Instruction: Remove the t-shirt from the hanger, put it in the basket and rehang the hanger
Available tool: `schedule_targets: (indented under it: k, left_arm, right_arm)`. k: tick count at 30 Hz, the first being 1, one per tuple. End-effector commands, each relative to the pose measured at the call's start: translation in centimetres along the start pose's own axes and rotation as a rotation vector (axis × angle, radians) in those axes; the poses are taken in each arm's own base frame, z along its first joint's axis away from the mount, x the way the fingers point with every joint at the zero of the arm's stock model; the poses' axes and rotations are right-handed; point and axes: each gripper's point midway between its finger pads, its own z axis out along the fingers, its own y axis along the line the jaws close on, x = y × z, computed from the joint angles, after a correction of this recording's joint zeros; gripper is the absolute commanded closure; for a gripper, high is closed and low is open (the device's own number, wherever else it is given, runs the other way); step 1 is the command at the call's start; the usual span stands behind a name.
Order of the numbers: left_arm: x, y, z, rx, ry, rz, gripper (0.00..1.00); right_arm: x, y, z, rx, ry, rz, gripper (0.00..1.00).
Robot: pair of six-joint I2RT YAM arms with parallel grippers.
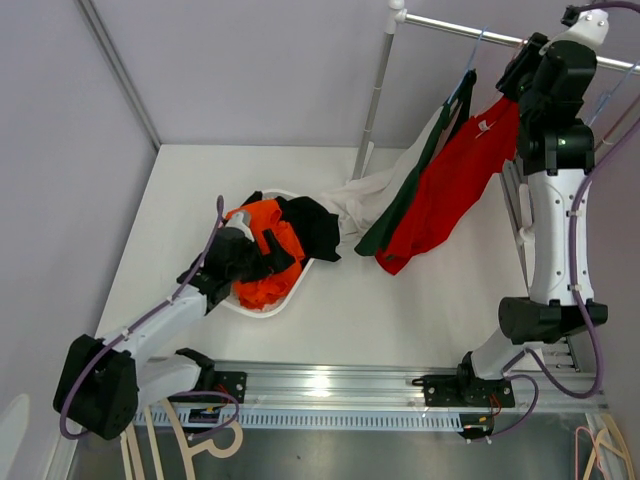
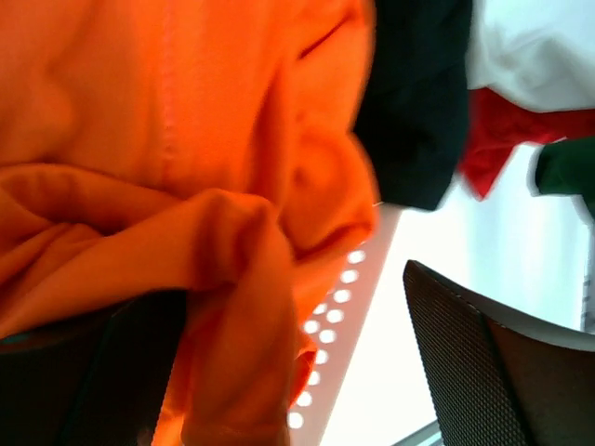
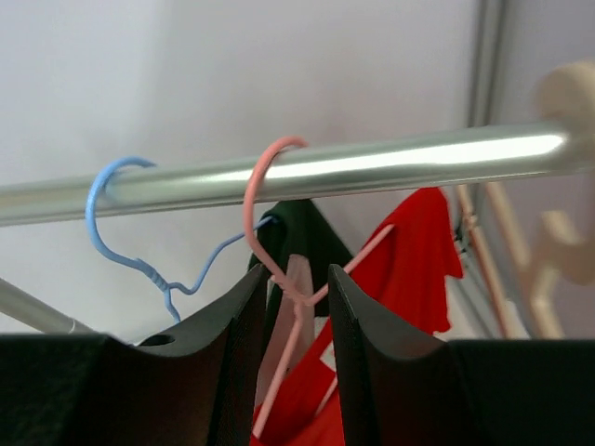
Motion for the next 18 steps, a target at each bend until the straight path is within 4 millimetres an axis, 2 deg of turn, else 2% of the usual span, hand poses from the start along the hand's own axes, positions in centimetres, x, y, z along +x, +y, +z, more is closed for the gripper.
schedule_targets:
  k: [1, 2, 5, 10, 15, 17, 18]
  left_arm:
    - [-4.4, -3.5, -1.8, 0.085, -0.134, 0.062, 0.0]
    - [-4.9, -3.5, -2.4, 0.07, -0.146, 0.067, 0.01]
    - [-7.1, -5.3, -5.1, 0.108, -0.24, 0.105, 0.0]
    - [-9.7, -8.1, -10.7, 0.173, -0.386, 0.152, 0.0]
    - [-10.7, -10.0, -14.5, 0.255, -0.448, 0.16, 0.01]
    - [-10.9, -10.1, -15.5, 0.262, -0.466, 0.165, 0.01]
    - [-11.0, -10.1, -15.8, 0.258, -0.474, 0.171, 0.01]
  right_arm:
    - [1.7, 1.7, 0.8, -0.063, 0.069, 0.022, 0.64]
    - [2.3, 1.8, 1.4, -0.064, 0.083, 0.021, 0.64]
    - [2.6, 2.0, 1.9, -0.049, 0.088, 0.012, 0.65]
    - [3.9, 2.1, 2.9, -0.017, 0.087, 0.004, 0.69]
    - [4.6, 1.8, 3.6, 0.044, 0.079, -0.037, 0.69]
    - [4.9, 2.0, 3.7, 0.069, 0.078, -0.059, 0.69]
    - [5.1, 2.1, 3.6, 0.075, 0.081, -0.074, 0.73]
